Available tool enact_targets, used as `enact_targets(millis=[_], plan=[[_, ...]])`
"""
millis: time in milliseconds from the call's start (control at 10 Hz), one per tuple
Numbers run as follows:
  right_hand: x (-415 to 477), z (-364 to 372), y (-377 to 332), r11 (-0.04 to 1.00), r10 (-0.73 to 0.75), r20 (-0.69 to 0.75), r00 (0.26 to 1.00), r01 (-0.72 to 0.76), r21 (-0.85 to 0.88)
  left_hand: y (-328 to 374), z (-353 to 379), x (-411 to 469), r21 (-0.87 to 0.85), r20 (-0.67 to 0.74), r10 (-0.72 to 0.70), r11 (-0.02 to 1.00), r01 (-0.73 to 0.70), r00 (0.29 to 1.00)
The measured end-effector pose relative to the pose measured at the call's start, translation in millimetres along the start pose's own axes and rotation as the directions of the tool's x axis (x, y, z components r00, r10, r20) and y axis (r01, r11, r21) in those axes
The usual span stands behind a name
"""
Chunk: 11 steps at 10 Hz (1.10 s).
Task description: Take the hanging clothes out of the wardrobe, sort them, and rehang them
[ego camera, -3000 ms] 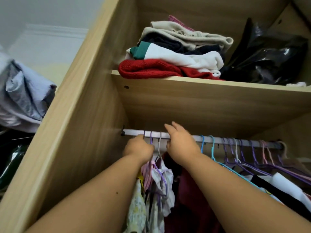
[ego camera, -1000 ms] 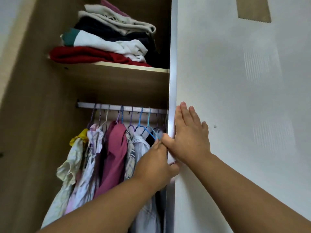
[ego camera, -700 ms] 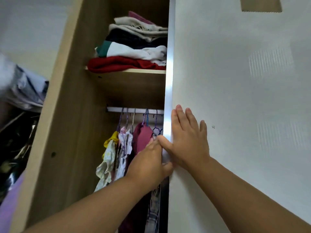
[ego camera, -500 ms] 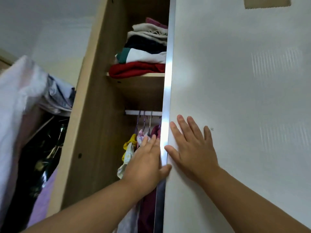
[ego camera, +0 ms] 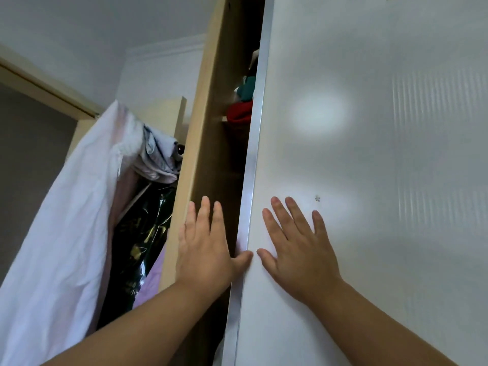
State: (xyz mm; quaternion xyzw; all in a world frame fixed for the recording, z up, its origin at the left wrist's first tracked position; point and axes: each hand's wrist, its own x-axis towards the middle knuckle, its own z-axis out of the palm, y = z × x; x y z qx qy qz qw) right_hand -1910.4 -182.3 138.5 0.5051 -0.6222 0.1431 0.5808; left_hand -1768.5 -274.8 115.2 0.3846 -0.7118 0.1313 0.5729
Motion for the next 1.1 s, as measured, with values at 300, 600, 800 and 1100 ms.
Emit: enact_targets(millis=[300, 600, 800, 1100], plan=[[11, 8, -45, 0.997, -0.051, 0.001, 0.999, 0.051, 0.053, -54, -10, 17, -0.114, 0.056, 0.096, 0.989, -0.089, 0.994], [27, 16, -77, 0.999, -0.052, -0.032, 0.998, 0.052, -0.002, -83, -2, 22, -0.143, 0.03, 0.297, 0.946, -0.29, 0.954], [31, 19, -85, 0.999, -0.047, -0.036, 0.998, 0.046, -0.015, -90, 4, 23, -0.171, 0.003, 0.338, 0.928, -0.332, 0.941], [34, -38, -69, 0.417, 0.585, 0.003, 0.811, -0.304, 0.857, -85, -32, 31, -0.566, 0.087, 0.123, 0.822, -0.052, 0.989]])
